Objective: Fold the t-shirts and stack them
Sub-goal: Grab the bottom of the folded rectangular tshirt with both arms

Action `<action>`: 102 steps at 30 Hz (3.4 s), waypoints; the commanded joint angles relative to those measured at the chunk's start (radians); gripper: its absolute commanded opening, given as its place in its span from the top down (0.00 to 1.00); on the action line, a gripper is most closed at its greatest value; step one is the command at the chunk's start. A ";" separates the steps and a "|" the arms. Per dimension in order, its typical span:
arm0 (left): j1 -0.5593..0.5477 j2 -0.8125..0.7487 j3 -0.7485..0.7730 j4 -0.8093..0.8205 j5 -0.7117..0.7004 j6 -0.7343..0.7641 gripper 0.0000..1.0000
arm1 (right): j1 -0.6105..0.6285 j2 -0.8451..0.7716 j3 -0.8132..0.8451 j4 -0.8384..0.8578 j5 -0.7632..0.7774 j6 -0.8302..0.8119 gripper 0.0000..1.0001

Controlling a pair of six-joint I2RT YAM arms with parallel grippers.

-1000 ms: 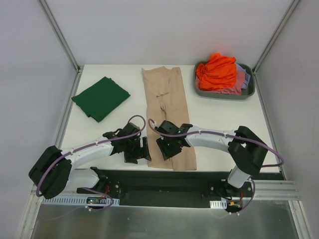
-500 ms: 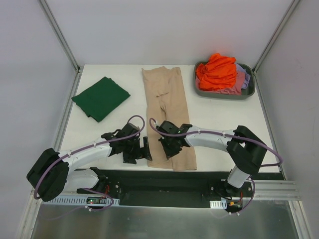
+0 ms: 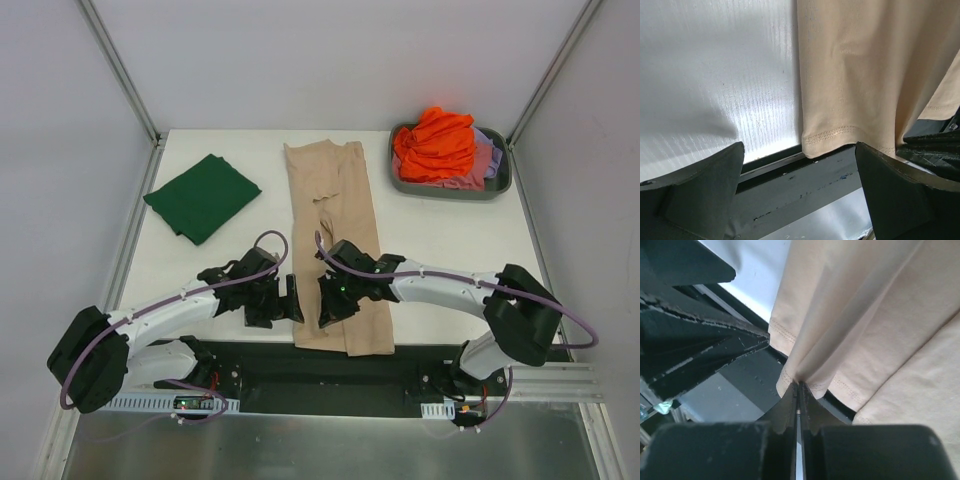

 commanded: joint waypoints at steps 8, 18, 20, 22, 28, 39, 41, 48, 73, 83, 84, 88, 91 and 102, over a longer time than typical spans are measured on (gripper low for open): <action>-0.013 0.030 -0.015 -0.044 0.033 -0.004 0.13 | -0.017 -0.021 -0.128 -0.047 0.093 0.096 0.82; -0.061 0.090 0.029 -0.024 0.013 -0.038 0.17 | -0.028 -0.188 -0.050 -0.121 0.204 -0.089 0.34; -0.061 0.099 0.032 -0.024 0.003 -0.041 0.22 | -0.052 -0.212 -0.045 -0.141 0.242 -0.120 0.27; -0.061 0.111 0.040 -0.019 -0.002 -0.047 0.26 | -0.086 -0.231 -0.056 -0.138 0.270 -0.131 0.17; -0.061 0.195 0.069 0.002 -0.016 -0.043 0.43 | -0.204 -0.139 -0.026 -0.057 0.242 -0.188 0.11; -0.033 0.373 0.141 0.002 -0.049 -0.012 0.84 | -0.267 0.250 0.333 -0.075 0.399 -0.289 0.09; 0.005 0.398 0.150 -0.001 -0.039 0.008 0.84 | -0.283 0.321 0.399 -0.075 0.417 -0.294 0.09; 0.114 0.487 0.210 -0.001 0.007 0.101 0.85 | -0.353 0.550 0.623 -0.106 0.443 -0.284 0.09; 0.051 0.206 0.134 -0.004 -0.011 0.020 0.34 | -0.416 -0.158 0.202 0.027 0.425 -0.278 0.04; -0.048 0.301 0.113 0.082 -0.010 -0.043 0.39 | -0.461 -0.686 -0.355 -0.029 0.372 -0.114 0.04; -0.049 0.311 0.118 0.083 -0.011 -0.043 0.41 | -0.461 -0.727 -0.381 -0.031 0.342 -0.110 0.04; -0.055 0.334 0.123 0.083 -0.008 -0.047 0.55 | -0.461 -0.821 -0.461 -0.055 0.235 -0.074 0.04; -0.053 0.326 0.107 0.082 -0.031 -0.058 0.64 | -0.461 -0.829 -0.495 -0.075 0.198 -0.054 0.03; -0.053 0.343 0.106 0.083 -0.062 -0.061 1.00 | -0.459 -0.668 -0.509 -0.130 0.120 -0.099 0.22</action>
